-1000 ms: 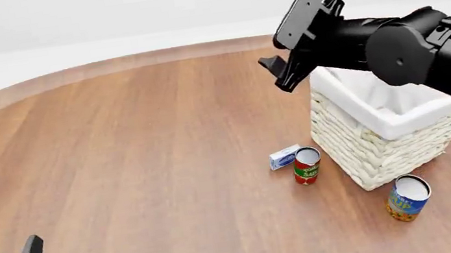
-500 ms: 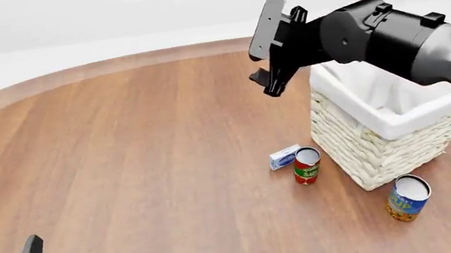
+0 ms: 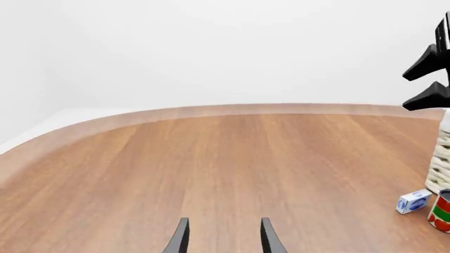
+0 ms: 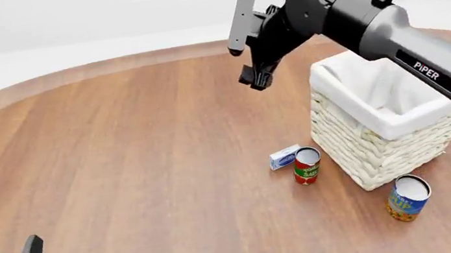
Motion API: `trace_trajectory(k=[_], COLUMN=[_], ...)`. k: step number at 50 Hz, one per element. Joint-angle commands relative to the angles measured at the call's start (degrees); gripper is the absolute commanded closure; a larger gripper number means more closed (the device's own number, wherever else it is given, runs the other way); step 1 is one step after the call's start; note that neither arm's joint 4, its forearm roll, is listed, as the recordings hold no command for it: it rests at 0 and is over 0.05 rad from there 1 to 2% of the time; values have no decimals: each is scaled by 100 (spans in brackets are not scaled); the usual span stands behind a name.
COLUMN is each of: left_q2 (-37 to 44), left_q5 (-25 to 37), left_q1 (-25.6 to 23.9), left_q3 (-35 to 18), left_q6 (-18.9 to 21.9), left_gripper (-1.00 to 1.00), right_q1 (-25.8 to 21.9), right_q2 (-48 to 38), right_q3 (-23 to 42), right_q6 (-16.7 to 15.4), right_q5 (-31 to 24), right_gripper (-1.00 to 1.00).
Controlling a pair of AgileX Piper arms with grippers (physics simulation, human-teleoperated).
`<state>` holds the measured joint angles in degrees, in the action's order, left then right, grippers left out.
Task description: Pick up the alphabet soup and the cream cheese box, and put them in the basket.
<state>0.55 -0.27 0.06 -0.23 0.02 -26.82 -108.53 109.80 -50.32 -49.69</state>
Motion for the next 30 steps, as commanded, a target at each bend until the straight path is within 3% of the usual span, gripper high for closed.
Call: trace_trajectory(k=[1, 15, 30], left_q2=[-4, 4, 22], left_q5=[3, -8, -24], left_q1=[0, 1, 1], left_q3=[0, 4, 5], left_q6=[0, 1, 0], left_gripper=[-100, -100, -100], right_q1=[8, -8, -374], right_q2=[-635, -1053, -643], right_q3=[865, 856, -226], right_q6=[-106, -94, 195], right_q5=[-840, -857, -528], right_gripper=[-100, -100, -100])
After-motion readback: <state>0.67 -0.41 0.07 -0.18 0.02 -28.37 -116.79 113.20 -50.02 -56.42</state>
